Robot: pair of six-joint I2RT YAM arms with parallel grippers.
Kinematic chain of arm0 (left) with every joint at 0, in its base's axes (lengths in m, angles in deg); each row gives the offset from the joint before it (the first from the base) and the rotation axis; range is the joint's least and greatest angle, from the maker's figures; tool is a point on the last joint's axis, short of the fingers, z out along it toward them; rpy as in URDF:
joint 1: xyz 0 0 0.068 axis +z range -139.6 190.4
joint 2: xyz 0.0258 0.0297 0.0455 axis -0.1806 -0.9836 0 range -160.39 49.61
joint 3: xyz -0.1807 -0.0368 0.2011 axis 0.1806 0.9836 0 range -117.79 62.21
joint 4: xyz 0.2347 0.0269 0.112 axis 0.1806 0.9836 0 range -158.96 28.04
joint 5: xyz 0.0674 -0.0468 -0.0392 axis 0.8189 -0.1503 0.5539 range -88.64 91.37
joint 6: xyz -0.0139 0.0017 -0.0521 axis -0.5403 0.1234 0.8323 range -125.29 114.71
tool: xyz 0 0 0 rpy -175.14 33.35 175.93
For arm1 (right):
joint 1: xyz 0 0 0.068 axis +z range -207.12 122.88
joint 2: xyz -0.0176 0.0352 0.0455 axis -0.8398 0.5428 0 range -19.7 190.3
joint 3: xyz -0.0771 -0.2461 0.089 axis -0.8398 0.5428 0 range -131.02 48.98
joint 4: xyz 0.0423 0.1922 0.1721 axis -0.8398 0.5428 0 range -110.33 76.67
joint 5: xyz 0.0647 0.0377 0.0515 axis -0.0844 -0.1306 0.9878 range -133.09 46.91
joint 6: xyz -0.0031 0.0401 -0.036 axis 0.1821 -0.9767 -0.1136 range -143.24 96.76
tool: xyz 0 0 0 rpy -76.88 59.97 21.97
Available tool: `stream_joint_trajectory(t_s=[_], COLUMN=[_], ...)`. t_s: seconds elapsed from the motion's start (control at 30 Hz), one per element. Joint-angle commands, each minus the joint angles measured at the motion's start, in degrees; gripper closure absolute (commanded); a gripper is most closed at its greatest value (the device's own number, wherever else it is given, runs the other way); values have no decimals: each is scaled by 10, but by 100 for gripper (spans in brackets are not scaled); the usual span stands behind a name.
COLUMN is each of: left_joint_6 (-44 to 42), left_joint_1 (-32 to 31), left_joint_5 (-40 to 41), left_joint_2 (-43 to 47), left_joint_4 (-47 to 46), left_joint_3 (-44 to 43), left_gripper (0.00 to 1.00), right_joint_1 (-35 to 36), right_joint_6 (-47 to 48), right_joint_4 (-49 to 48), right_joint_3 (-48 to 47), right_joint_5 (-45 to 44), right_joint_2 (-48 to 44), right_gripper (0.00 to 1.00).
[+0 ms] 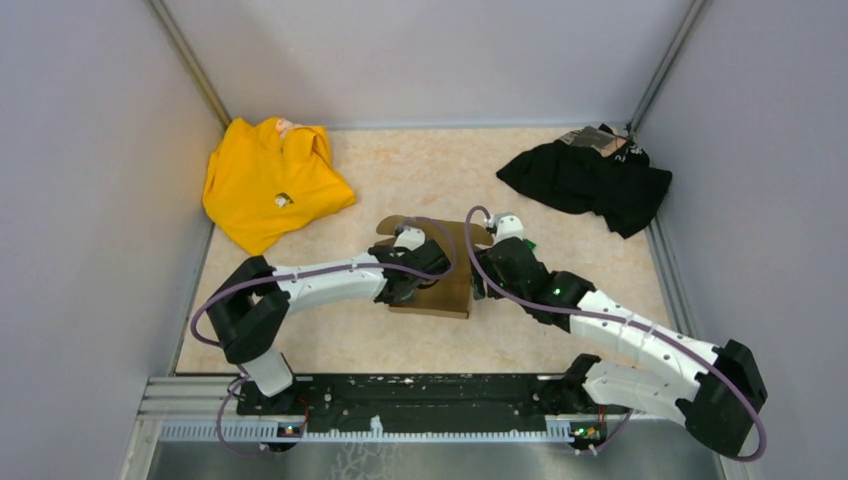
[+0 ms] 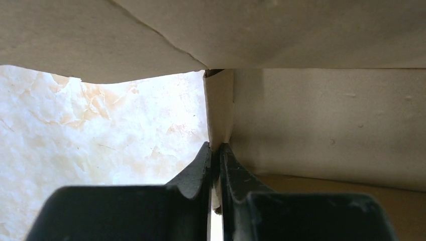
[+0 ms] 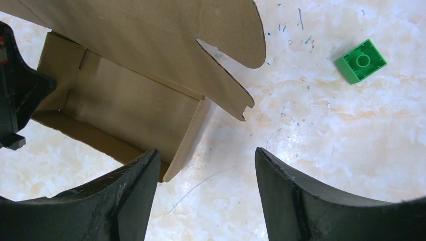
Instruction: Fold the paper box
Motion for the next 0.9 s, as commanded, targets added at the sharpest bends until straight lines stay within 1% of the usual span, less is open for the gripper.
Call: stream_joint_trajectory(t_s=[0.0,0.07,0.23,0.47,0.57,0.73,0.83,0.87], left_joint_6=[-19,-20,-24,-32,-27,-25,-23,-24], left_joint_1=[-4,-4,-4,-4,-4,-4,-5,-6], left_joint_5=[10,5,1,6,11,18,23,24], left_joint_2=[-22,-24,-25,-22,-25,-35,-35,-32], left_joint_4=[23,13,-4,-27,-30,-29,-20,-19], left_joint_3=[22,27,30,38,39,29,18,17], left_gripper=[88,83,78,68,68,72,72,70], right_joint_1=[3,3,-1,-8,-11,-17,-21,-22], right_joint_6=[20,22,25,28,30,39,46,49], right_joint_4=[20,18,9,-4,-5,2,6,8], right_joint_3=[-36,-35,-29,-17,-16,-18,-21,-22], right_joint_5=[-3,2,15,27,32,37,43,45], right_joint_2=[-19,-17,-6,-5,-7,-11,-13,-12], right_gripper=[31,31,30,30,30,30,30,30])
